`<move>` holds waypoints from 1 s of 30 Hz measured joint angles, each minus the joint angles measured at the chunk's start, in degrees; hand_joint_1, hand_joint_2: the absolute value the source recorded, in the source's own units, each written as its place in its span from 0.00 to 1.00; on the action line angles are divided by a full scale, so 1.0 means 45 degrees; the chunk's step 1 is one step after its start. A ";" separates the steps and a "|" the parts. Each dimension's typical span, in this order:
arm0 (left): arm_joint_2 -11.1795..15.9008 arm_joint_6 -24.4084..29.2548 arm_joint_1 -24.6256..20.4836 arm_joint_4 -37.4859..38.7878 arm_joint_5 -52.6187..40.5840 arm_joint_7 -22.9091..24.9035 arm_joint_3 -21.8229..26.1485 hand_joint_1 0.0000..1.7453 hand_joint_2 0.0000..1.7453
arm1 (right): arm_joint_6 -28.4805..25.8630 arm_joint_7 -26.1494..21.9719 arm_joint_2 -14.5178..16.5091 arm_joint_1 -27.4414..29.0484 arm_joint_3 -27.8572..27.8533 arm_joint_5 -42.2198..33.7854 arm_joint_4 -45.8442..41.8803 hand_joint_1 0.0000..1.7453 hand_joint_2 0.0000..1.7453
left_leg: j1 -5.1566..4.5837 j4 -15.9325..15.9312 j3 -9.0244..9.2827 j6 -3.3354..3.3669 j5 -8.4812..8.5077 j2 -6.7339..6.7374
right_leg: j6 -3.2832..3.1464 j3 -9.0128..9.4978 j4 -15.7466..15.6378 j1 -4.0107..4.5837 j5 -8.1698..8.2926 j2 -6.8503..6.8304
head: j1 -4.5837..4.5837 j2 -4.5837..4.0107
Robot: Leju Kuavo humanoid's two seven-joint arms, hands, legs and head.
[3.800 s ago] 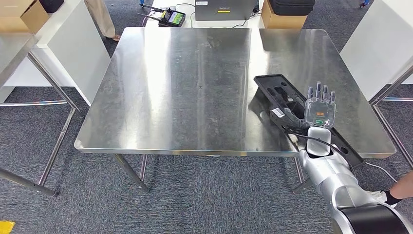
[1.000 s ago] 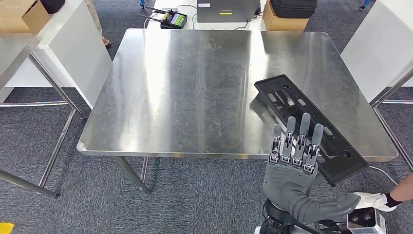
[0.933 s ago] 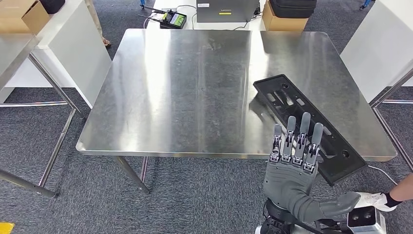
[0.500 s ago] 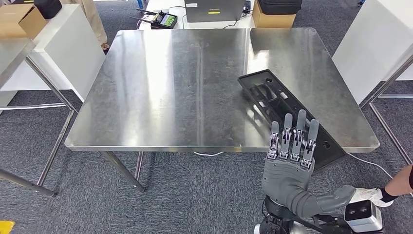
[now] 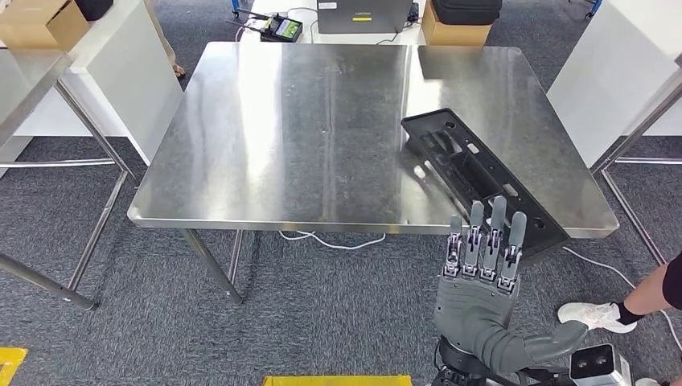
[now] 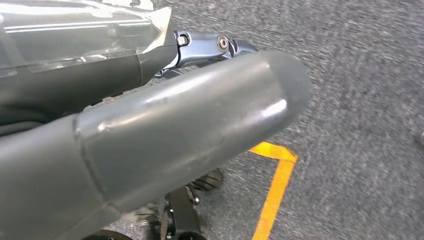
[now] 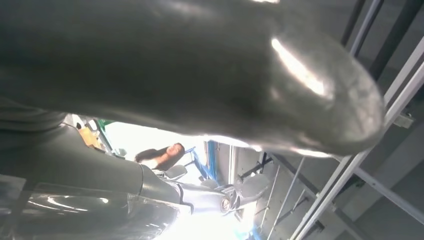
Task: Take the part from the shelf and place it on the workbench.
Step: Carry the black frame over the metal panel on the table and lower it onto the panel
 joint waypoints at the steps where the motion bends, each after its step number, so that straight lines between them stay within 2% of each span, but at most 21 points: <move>1: -0.0004 0.0000 0.0002 0.0000 -0.0001 0.0000 0.0000 0.00 0.00 | 0.0000 -0.0009 0.0000 0.0019 -0.0019 -0.0004 0.0000 0.00 0.00 | 0.0004 0.0012 -0.0180 -0.0026 0.0131 0.0019 | 0.0126 0.0068 0.0336 -0.0032 0.0005 0.0000 | 0.0012 0.0000; 2: -0.0012 0.0000 0.0003 0.0000 -0.0005 0.0000 0.0000 0.00 0.00 | 0.0000 -0.0011 -0.0001 0.0032 -0.0039 -0.0005 0.0000 0.00 0.00 | 0.0015 0.0027 -0.0358 -0.0066 0.0260 0.0032 | 0.0302 0.0357 0.0236 -0.0072 0.0227 -0.0001 | 0.0028 0.0000; 4: -0.0034 0.0000 0.0005 -0.0001 -0.0015 0.0000 0.0000 0.00 0.00 | 0.0000 -0.0011 0.0000 0.0034 -0.0063 -0.0006 0.0000 0.00 0.00 | 0.0033 0.0100 -0.0623 -0.0194 0.0475 0.0041 | 0.0593 0.1492 -0.1186 -0.0185 0.0704 -0.0001 | 0.0034 0.0000; 5: -0.0040 0.0000 0.0005 -0.0002 -0.0018 0.0000 0.0000 0.00 0.00 | 0.0000 -0.0012 0.0002 0.0030 -0.0068 -0.0006 -0.0001 0.00 0.00 | 0.0027 0.0164 -0.0728 -0.0275 0.0563 0.0033 | 0.0617 0.2136 -0.2126 -0.0183 0.0727 0.0015 | 0.0041 0.0000; 6: -0.0040 0.0001 0.0005 -0.0004 -0.0019 -0.0001 0.0000 0.00 0.00 | 0.0000 -0.0015 0.0005 0.0031 -0.0074 -0.0010 -0.0002 0.00 0.00 | 0.0007 0.0220 -0.0791 -0.0357 0.0649 0.0024 | 0.0578 0.2550 -0.2829 -0.0169 0.0661 0.0026 | 0.0046 0.0000; 8: -0.0036 0.0001 0.0010 -0.0005 -0.0019 -0.0001 0.0000 0.00 0.00 | 0.0000 -0.0019 0.0010 0.0041 -0.0092 -0.0015 -0.0005 0.00 0.00 | -0.0003 0.0292 -0.0873 -0.0479 0.0813 0.0005 | 0.0422 0.2787 -0.3354 -0.0081 0.0531 0.0047 | 0.0030 0.0000; 10: -0.0042 0.0000 0.0023 -0.0005 -0.0039 0.0006 -0.0001 0.00 0.00 | -0.0005 -0.0021 0.0016 0.0044 -0.0117 -0.0009 -0.0005 0.00 0.00 | 0.0078 0.0391 -0.0928 -0.0576 0.0757 -0.0008 | 0.0214 0.2627 -0.3304 -0.0125 0.0657 0.0013 | -0.0006 0.0000; 11: -0.0046 -0.0001 0.0030 -0.0005 -0.0058 0.0012 -0.0002 0.00 0.00 | -0.0011 -0.0021 0.0025 0.0042 -0.0132 0.0002 -0.0006 0.00 0.00 | 0.0117 0.0631 -0.1015 -0.0624 0.0430 -0.0017 | 0.0063 0.2552 -0.3303 -0.0141 0.0748 -0.0011 | -0.0012 0.0000; 12: -0.0046 -0.0006 0.0036 -0.0005 -0.0089 0.0018 -0.0004 0.00 0.00 | -0.0024 -0.0021 0.0041 0.0037 -0.0152 0.0011 -0.0007 0.00 0.00 | 0.0146 0.1108 -0.1164 -0.0670 -0.0109 -0.0032 | -0.0095 0.2451 -0.3310 -0.0143 0.0855 -0.0035 | -0.0027 0.0000; 14: -0.0039 -0.0028 0.0039 -0.0005 -0.0164 0.0023 -0.0005 0.00 0.00 | -0.0073 -0.0018 0.0074 0.0038 -0.0192 0.0024 -0.0011 0.00 0.00 | 0.0155 0.2642 -0.1554 -0.0733 -0.1376 -0.0061 | -0.0310 0.2205 -0.3299 -0.0058 0.1082 -0.0063 | -0.0039 0.0000; 15: -0.0035 -0.0052 0.0039 -0.0005 -0.0197 0.0022 -0.0006 0.00 0.00 | -0.0102 -0.0015 0.0086 0.0044 -0.0207 0.0028 -0.0015 0.00 0.00 | 0.0155 0.3367 -0.1677 -0.0744 -0.1729 -0.0072 | -0.0355 0.2081 -0.3292 -0.0010 0.1200 -0.0071 | -0.0044 0.0000; 16: -0.0033 -0.0083 0.0039 -0.0005 -0.0223 0.0018 -0.0010 0.00 0.00 | -0.0132 -0.0011 0.0096 0.0054 -0.0222 0.0035 -0.0024 0.00 0.00 | 0.0156 0.3803 -0.1663 -0.0731 -0.1781 -0.0075 | -0.0368 0.1952 -0.3283 0.0036 0.1319 -0.0075 | -0.0040 0.0000; 17: -0.0033 -0.0119 0.0037 -0.0005 -0.0242 0.0011 -0.0015 0.00 0.00 | -0.0158 -0.0009 0.0107 0.0066 -0.0235 0.0044 -0.0040 0.00 0.00 | 0.0153 0.3827 -0.1452 -0.0692 -0.1567 -0.0075 | -0.0364 0.1829 -0.3273 0.0078 0.1434 -0.0075 | -0.0043 0.0000; 18: -0.0033 -0.0148 0.0035 -0.0005 -0.0259 0.0002 -0.0021 0.00 0.00 | -0.0180 -0.0006 0.0118 0.0078 -0.0249 0.0052 -0.0061 0.00 0.00 | 0.0144 0.3396 -0.1015 -0.0621 -0.1215 -0.0078 | -0.0350 0.1703 -0.3265 0.0112 0.1543 -0.0071 | -0.0041 0.0000; 20: -0.0022 -0.0191 0.0022 -0.0005 -0.0290 -0.0017 -0.0030 0.00 0.00 | -0.0205 -0.0006 0.0137 0.0086 -0.0284 0.0072 -0.0118 0.00 0.00 | 0.0085 0.1719 0.0246 -0.0424 -0.0728 -0.0119 | -0.0282 0.1528 -0.3249 0.0175 0.1721 -0.0064 | -0.0039 0.0001; 22: -0.0004 -0.0217 0.0003 -0.0005 -0.0317 -0.0038 -0.0039 0.00 0.00 | -0.0209 -0.0004 0.0146 0.0078 -0.0320 0.0092 -0.0163 0.00 0.00 | -0.0022 0.0434 0.1054 -0.0281 -0.0722 -0.0158 | -0.0135 0.1436 -0.3248 0.0183 0.1884 -0.0079 | -0.0034 0.0001; 24: 0.0017 -0.0221 -0.0001 -0.0005 -0.0321 -0.0055 -0.0044 0.00 0.00 | -0.0199 -0.0001 0.0163 0.0073 -0.0353 0.0101 -0.0175 0.00 0.00 | -0.0123 0.0057 0.1080 -0.0193 -0.0711 -0.0154 | 0.0058 0.1335 -0.3257 0.0153 0.2075 -0.0100 | -0.0035 0.0000; 26: 0.0025 -0.0203 -0.0012 -0.0005 -0.0267 -0.0064 -0.0044 0.00 0.00 | -0.0157 0.0005 0.0181 0.0064 -0.0395 0.0097 -0.0171 0.00 0.00 | -0.0116 -0.0163 0.0896 -0.0075 -0.0485 -0.0086 | 0.0126 0.1095 -0.2988 0.0159 0.1862 -0.0078 | -0.0006 0.0000; 27: 0.0024 -0.0189 -0.0019 -0.0005 -0.0238 -0.0072 -0.0044 0.00 0.00 | -0.0117 0.0015 0.0185 0.0054 -0.0424 0.0095 -0.0168 0.00 0.00 | -0.0098 -0.0263 0.0744 -0.0015 -0.0338 -0.0049 | 0.0083 0.0890 -0.2586 0.0166 0.1469 -0.0057 | 0.0030 0.0001; 29: 0.0019 -0.0168 -0.0022 -0.0005 -0.0197 -0.0095 -0.0044 0.00 0.00 | -0.0038 0.0046 0.0183 0.0034 -0.0482 0.0080 -0.0149 0.00 0.00 | -0.0105 -0.0274 0.0373 0.0073 -0.0039 -0.0006 | -0.0062 0.0422 -0.1174 0.0118 0.0375 -0.0026 | 0.0090 0.0002; 30: 0.0018 -0.0157 -0.0019 -0.0005 -0.0186 -0.0107 -0.0043 0.00 0.00 | -0.0009 0.0068 0.0181 0.0030 -0.0511 0.0070 -0.0132 0.00 0.00 | -0.0119 -0.0267 0.0176 0.0081 0.0113 0.0016 | -0.0048 0.0259 -0.0398 0.0088 0.0008 -0.0021 | 0.0103 0.0002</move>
